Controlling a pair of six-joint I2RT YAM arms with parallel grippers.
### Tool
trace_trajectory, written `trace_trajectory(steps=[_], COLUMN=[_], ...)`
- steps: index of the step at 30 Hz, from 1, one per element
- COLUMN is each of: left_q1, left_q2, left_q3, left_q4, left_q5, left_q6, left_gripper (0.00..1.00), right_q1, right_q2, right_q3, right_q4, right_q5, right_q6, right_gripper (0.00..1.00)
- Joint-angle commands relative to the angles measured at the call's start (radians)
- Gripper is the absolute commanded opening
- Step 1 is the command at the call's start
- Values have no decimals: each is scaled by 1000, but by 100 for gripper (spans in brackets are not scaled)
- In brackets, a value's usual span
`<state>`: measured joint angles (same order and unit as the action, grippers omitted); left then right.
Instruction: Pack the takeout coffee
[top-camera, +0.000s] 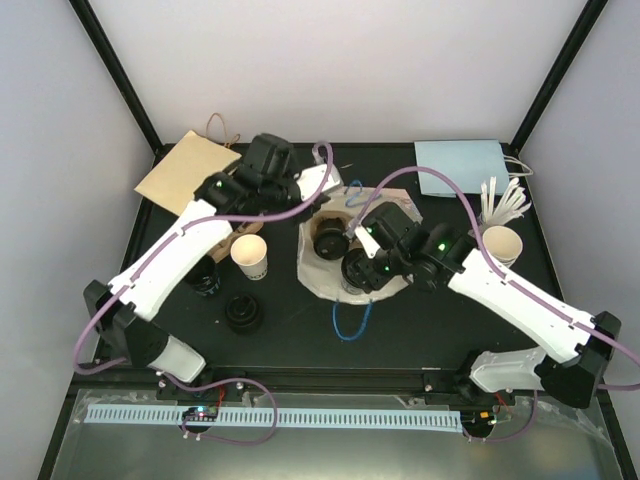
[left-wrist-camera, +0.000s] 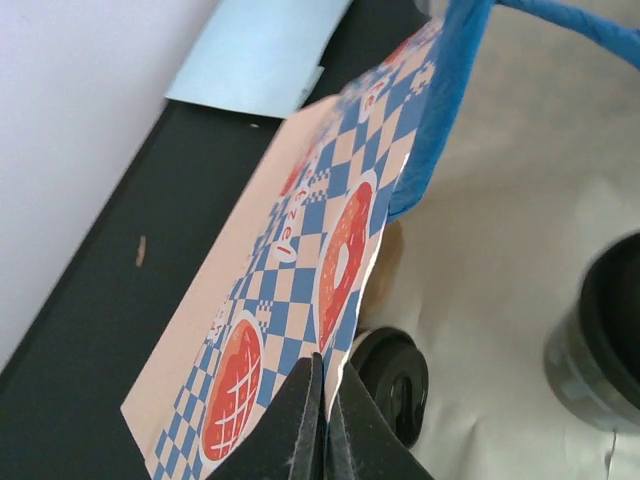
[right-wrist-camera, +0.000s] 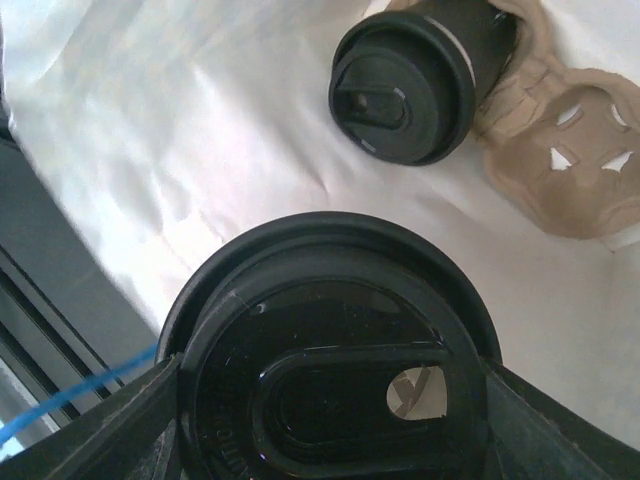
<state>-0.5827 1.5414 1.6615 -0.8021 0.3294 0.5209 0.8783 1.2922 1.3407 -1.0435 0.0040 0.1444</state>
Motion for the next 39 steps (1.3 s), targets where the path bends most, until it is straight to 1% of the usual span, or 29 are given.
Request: trace_trajectory(steps=[1,4,7,9,11,14,20,25,30,32,36,39], left_q1=[-62,-97,-118,-125,-132,-154,-190,-196,-196,-197,-197,-197], left_q2=[-139,-201,-238,-252,-254,-298,-320,-314,-321,-331,-353,-378], left_q3=[-134,-211,-263,-276,-291,-315,-338,-322,-300,-301,-314,-345], left_q4=[152,175,175,165,164,166,185,196,176,169,155,166], left_q5=[-106,-151,-176,-172,-165,-160,-183,-289,-313,-305,-320,-331], left_q6=[-72,-94,-109,-119,-126,-131,-155,-163,-116,-90,-54,-31], left_gripper=[2,2,2,2,2,1,2,2,1,1,1,1], right_q1=[45,84,95,96,96,97,108,170,220,221,227,231], right_q2=[-69,-134,-203,-232,-240,-236,-251,-279,-272,-258,-253,-274], right_q3=[-100,-188,-271,-297,-308,-318,-397,-446,-474,-478,-500,-537], right_q4=[87,157,247,292,305,315,369,421,486,506,567,627], right_q5=[104,207,262,304,364,444,450,436,498,503,456,431], right_q6=[42,70,81,90,107,137,149,111,50,23,-65,-185], right_gripper=[65,64,64,64,64,64,64,65,66,67,68,69])
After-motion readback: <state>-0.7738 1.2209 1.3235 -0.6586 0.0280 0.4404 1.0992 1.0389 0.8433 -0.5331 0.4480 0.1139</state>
